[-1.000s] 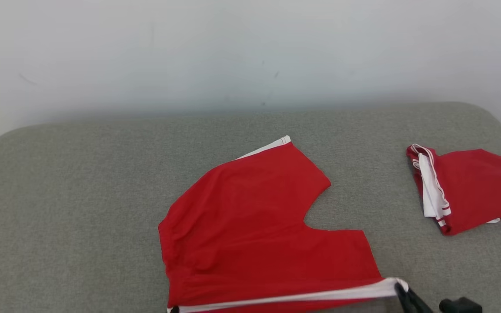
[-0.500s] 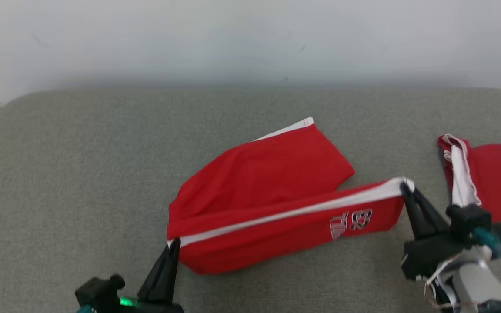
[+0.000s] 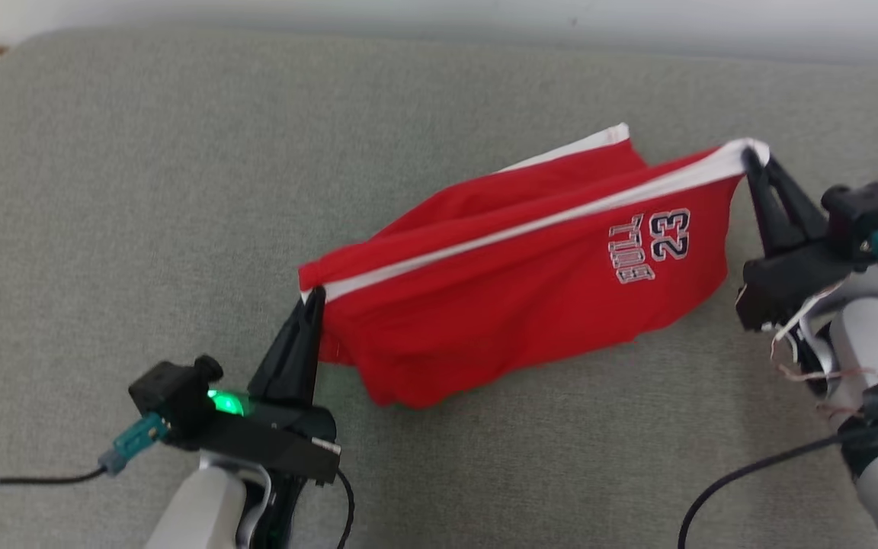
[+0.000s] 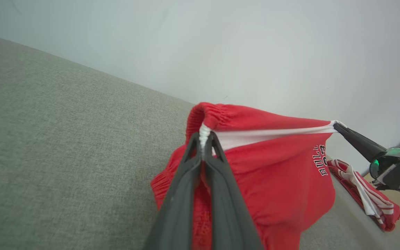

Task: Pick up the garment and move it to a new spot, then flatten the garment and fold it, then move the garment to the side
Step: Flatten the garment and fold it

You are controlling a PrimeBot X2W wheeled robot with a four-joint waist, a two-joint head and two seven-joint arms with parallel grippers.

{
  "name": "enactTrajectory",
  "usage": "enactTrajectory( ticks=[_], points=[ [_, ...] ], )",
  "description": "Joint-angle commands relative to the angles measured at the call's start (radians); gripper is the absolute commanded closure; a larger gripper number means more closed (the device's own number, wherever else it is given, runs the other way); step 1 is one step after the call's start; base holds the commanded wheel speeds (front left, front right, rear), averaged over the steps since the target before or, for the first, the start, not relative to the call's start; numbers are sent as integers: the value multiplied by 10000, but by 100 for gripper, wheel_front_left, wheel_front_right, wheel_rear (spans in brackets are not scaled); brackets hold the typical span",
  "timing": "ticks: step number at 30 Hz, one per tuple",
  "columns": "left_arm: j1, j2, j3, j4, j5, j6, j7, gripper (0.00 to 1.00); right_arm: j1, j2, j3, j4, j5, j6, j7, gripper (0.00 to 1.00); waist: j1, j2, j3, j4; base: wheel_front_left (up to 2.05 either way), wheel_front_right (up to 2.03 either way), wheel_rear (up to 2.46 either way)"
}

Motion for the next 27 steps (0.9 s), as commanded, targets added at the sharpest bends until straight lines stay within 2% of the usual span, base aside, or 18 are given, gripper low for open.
enactTrajectory(
  ticks=[1,6,12,27],
  points=[
    [-112,73,107,77,70,23,-7,100,-190,-201,-36,104,-50,-26,8,100,-3,-1,884,581,0,0,0],
    [-743,68,177,215,-207,23,-7,100,-1231,-355,314,625,-132,-26,8,100,-3,-1,1558,810,0,0,0],
    [-1221,60,-180,363,-557,23,-7,100,-2211,-401,879,1249,-55,-26,8,100,-3,-1,1997,1037,0,0,0],
    [-2355,21,-1200,758,-912,12,-5,100,-3017,-233,1690,2092,592,-21,8,100,-3,-1,2355,1090,0,0,0]
  ],
)
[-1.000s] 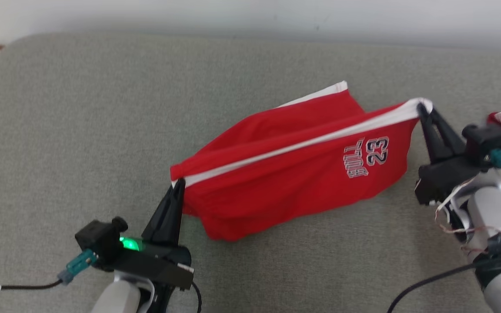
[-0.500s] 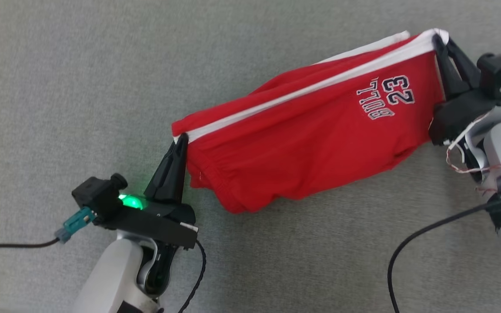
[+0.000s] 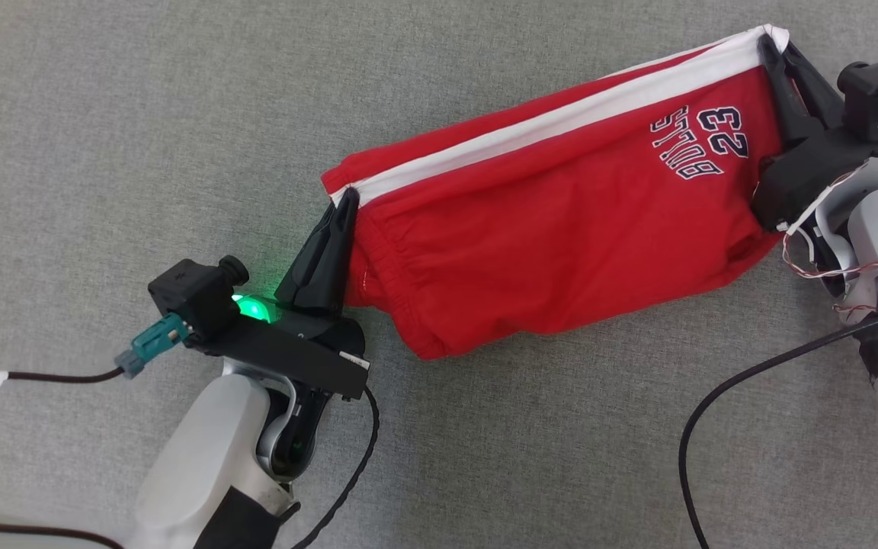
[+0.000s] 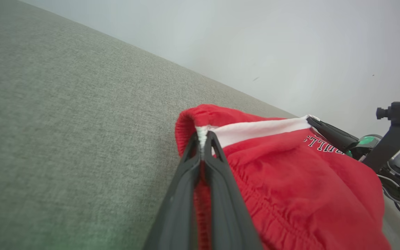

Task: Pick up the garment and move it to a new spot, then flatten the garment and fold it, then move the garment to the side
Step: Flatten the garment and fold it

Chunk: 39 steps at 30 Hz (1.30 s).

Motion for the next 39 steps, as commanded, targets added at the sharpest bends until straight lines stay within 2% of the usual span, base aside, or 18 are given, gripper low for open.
enactTrajectory(
  ticks=[1,6,7,8,9,10,19,26,33,39],
  points=[
    [-129,4,-143,103,-79,1,-3,100,-96,25,53,133,55,-15,10,100,0,-1,31,-30,0,0,0],
    [-286,-2,-307,167,-130,1,-2,100,-256,-19,28,296,32,-15,10,100,0,-1,94,-30,0,0,0],
    [-300,-3,-320,178,-132,1,-2,93,-306,1,40,326,32,-15,10,100,0,-1,105,-30,0,0,0],
    [-299,-3,-313,184,-123,1,-2,64,-336,29,35,357,45,-15,10,85,0,-1,115,-33,0,0,0],
    [-291,-1,-297,191,-87,1,-2,39,-338,56,13,396,79,-15,8,51,0,-1,120,-33,0,0,0],
    [-303,0,-248,218,6,1,-2,0,-314,88,-23,451,133,-15,8,0,0,-1,116,-30,0,0,0],
    [17,8,599,196,946,1,-3,0,103,151,-233,254,439,-15,8,0,0,-1,-161,-66,0,0,0],
    [766,8,986,40,1330,2,-3,0,1105,250,-468,-49,1053,-15,8,0,0,-1,-657,-169,0,0,0],
    [1324,11,1124,-79,1474,2,-3,0,1527,369,-243,586,1782,-15,10,0,0,-1,-925,-98,0,0,0],
    [1467,6,1155,-76,1568,1,-3,0,1424,572,377,1556,2385,-8,134,0,0,-1,-1010,43,0,0,0]
  ],
)
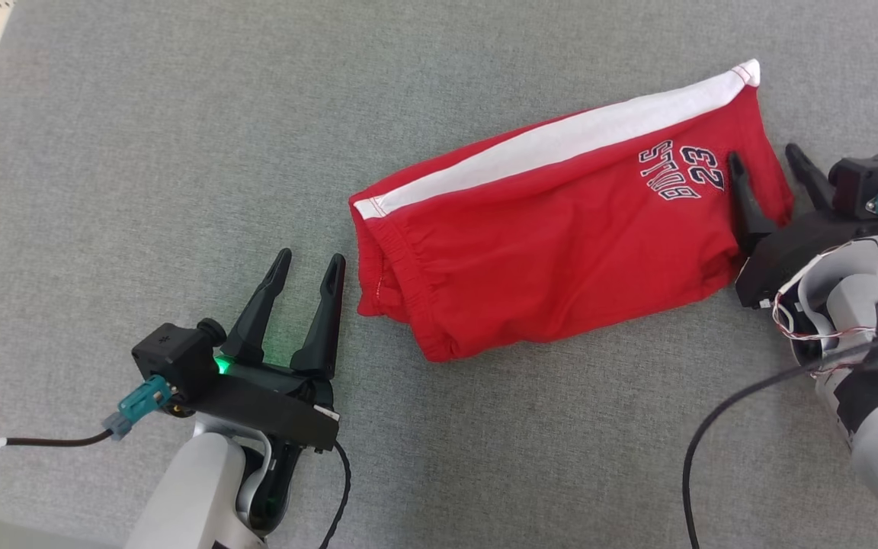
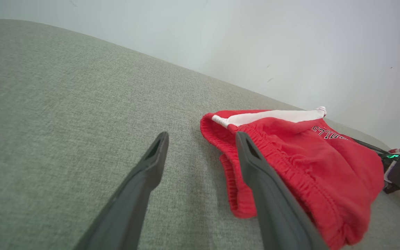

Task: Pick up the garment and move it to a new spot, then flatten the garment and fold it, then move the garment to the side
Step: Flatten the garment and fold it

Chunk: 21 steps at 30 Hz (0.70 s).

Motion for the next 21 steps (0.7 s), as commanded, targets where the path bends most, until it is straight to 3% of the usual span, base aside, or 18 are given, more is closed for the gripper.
enactTrajectory(
  ticks=[1,3,4,5,7,8,16,21],
  points=[
    [175,9,22,-8,102,0,-3,0,266,232,292,342,159,2,145,0,2,0,-49,44,0,0,0],
    [226,11,27,1,121,0,-3,0,218,311,509,631,379,2,289,0,2,0,-93,61,0,0,0],
    [241,8,33,-2,125,-1,-3,0,202,337,638,732,475,3,365,12,2,0,-112,62,0,0,0],
    [249,8,44,-10,123,-1,-3,0,194,364,741,829,601,3,404,30,2,0,-133,60,0,0,0],
    [276,11,64,-24,141,0,-3,0,238,381,921,980,822,3,500,85,2,0,-190,47,0,0,0],
    [276,11,73,-23,154,0,-3,0,247,386,999,1030,920,3,496,100,2,0,-219,35,0,0,0],
    [539,8,98,60,288,-1,-3,0,278,262,1165,1121,1506,2,62,100,2,0,-712,-169,0,0,0],
    [864,12,122,191,338,-1,-3,0,740,272,640,758,1898,0,-21,100,2,0,-1284,-433,0,0,0]
  ],
)
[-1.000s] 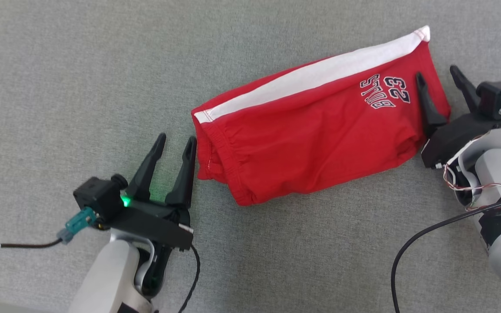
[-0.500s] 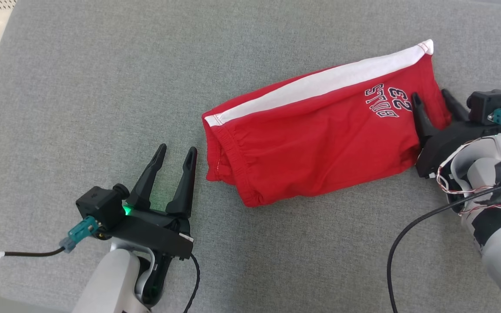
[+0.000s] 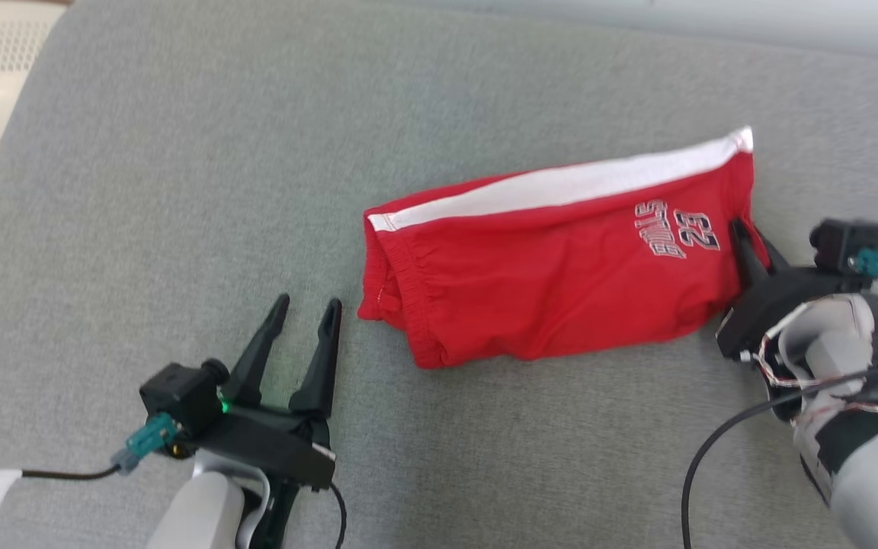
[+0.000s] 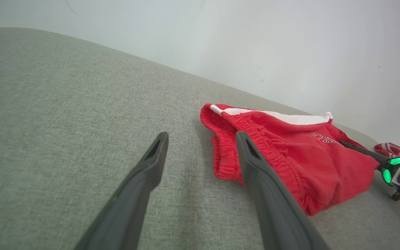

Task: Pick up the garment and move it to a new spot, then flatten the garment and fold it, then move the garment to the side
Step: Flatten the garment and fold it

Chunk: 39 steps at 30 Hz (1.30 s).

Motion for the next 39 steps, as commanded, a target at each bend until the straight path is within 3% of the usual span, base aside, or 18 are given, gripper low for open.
enactTrajectory(
  ticks=[1,13,22,31,39],
  points=[
    [197,13,31,73,71,2,-3,0,275,11,-85,-79,57,-2,-32,100,0,0,-382,-272,0,0,0],
    [1012,12,637,276,566,2,-3,0,2720,762,-2262,-1472,-509,0,-40,100,0,0,-1533,-1183,0,0,0],
    [1645,14,950,230,671,2,-3,0,3585,1009,-3101,-1677,-1392,0,-41,100,0,0,-1930,-1444,0,0,0],
    [1741,12,957,205,653,2,-3,0,3265,984,-3412,-2621,-2229,0,-41,100,0,0,-1843,-1308,0,0,0],
    [1792,11,903,219,535,2,-3,0,3281,1072,-2312,-4708,-2724,0,-42,100,0,0,-1816,-1217,0,0,0]
  ],
)
